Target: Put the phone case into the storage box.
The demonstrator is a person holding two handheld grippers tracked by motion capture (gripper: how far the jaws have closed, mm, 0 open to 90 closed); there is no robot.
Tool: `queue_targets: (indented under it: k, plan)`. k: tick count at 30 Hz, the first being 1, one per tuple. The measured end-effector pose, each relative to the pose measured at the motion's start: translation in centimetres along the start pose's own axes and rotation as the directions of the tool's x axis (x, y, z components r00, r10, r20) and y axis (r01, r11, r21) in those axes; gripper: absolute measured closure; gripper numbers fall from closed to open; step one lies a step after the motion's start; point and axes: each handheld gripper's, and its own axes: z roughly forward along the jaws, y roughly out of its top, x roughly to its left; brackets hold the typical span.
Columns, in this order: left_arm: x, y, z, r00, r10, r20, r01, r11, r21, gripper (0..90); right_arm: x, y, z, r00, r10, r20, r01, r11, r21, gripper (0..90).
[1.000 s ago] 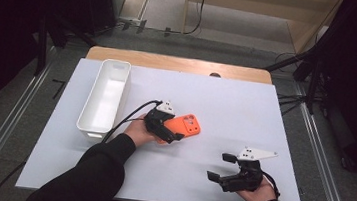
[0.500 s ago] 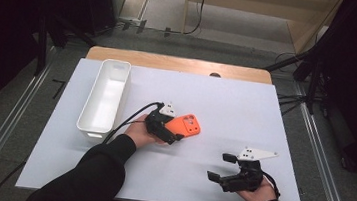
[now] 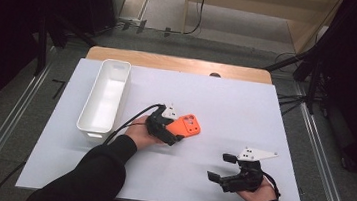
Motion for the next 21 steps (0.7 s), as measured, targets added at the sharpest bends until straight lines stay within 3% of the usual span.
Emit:
queue_targets:
  k: [21]
  plan:
    - [-0.26,0.24,-0.11,0.9998,-0.013,-0.016,0.013,0.9997,0.018,15.9,0.01,0.06,0.02,1.0,0.001,0.0,-0.001,1.0,0.001,5.8]
